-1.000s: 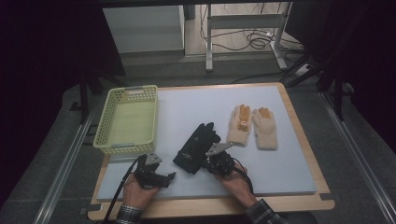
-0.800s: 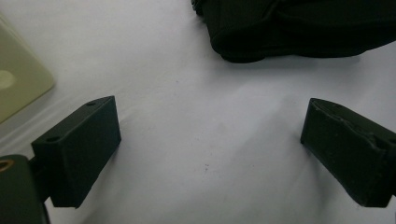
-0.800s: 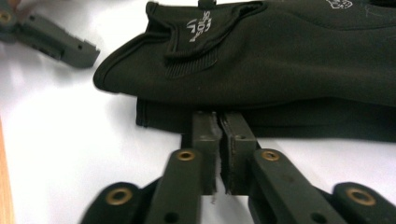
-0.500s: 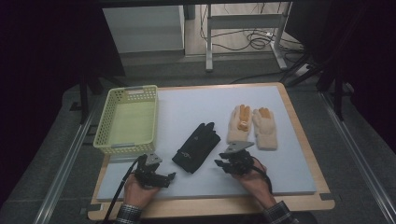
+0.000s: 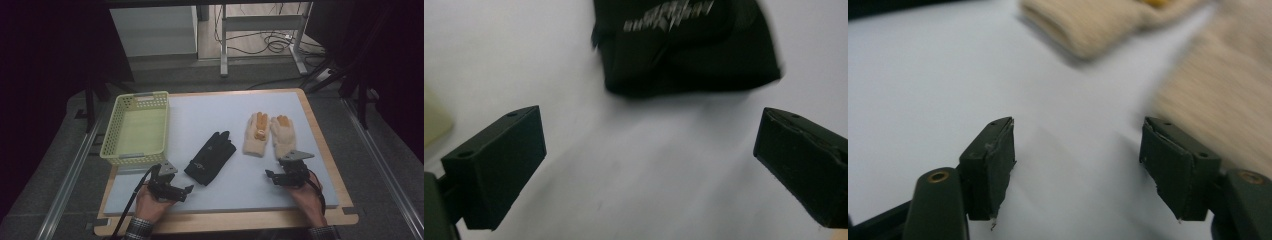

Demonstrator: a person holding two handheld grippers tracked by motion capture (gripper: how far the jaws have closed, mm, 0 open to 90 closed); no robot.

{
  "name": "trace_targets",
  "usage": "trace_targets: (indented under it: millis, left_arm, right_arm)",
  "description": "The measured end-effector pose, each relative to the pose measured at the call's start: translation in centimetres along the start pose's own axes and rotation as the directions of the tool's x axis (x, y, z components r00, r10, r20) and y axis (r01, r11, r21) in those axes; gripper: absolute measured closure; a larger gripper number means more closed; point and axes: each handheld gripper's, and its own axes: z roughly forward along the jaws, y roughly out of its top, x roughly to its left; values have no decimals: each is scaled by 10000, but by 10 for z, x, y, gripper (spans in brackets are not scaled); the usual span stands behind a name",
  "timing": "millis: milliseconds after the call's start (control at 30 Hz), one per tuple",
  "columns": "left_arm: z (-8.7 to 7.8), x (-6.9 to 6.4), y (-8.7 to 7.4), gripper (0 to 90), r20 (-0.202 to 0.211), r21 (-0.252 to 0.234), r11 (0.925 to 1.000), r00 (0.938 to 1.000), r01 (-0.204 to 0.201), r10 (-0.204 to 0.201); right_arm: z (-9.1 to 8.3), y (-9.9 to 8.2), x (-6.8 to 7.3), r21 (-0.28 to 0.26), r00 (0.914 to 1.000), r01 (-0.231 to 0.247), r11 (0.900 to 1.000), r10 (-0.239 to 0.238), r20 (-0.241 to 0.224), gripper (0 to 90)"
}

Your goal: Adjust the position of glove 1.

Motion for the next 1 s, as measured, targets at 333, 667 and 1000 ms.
trace_targets:
  millis: [333,667,1000]
  left_arm:
    - [17,-11,49,0,-7,500,9982,9995,-318,319]
    - [54,-18,79,0,-169,1036,9932,9983,-532,552]
    - [89,-15,87,0,-628,1501,9869,9956,-598,699]
  right_arm:
    - [-2,-6,-5,-159,9998,-196,9997,195,-42,251]
    - [-2,-6,-5,-174,9998,-189,9997,188,-46,252]
    - [-2,-7,-5,-163,9998,-175,9997,175,-25,252]
